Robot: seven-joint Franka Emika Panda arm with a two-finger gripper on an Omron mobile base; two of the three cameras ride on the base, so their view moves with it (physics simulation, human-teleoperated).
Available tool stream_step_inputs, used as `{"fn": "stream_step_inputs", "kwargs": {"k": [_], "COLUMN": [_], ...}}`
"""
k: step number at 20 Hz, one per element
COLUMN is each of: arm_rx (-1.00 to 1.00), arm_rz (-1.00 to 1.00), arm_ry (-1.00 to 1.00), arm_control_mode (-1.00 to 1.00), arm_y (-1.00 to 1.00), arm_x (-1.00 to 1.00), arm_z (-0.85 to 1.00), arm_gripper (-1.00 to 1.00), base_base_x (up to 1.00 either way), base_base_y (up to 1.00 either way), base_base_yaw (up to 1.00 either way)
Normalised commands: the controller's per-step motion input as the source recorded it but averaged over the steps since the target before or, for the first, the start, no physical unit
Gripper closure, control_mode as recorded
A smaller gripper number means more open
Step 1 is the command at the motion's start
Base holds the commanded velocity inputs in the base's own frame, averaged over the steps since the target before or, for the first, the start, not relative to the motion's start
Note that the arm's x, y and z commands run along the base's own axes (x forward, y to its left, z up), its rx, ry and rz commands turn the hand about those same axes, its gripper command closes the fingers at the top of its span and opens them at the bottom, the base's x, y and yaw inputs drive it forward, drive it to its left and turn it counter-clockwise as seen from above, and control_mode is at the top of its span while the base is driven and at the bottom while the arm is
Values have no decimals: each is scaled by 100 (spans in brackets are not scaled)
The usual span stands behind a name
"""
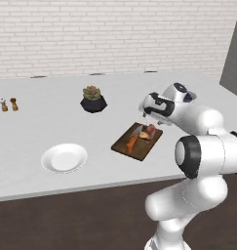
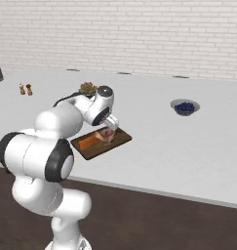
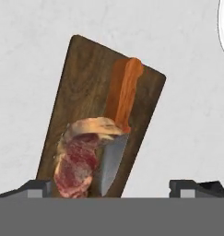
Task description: Pick up the knife from the drawer and place it on the cutting board. Then place the meat from the plate to the cutting board.
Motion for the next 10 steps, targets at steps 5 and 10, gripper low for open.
{"fn": "stream_step_inputs", "kwargs": {"k": [5, 10], "arm_rx": [-8, -8], "arm_rz": [1, 2], "arm_ry": [21, 10], "arm_control_mode": [-100, -100], "arm_y": [69, 74], "arm_x": [-88, -100], "arm_z": [100, 86], "arm_gripper": [-100, -100], "base_base_x": [0, 0], "base_base_y": [0, 0], "base_base_yaw": [0, 0]}}
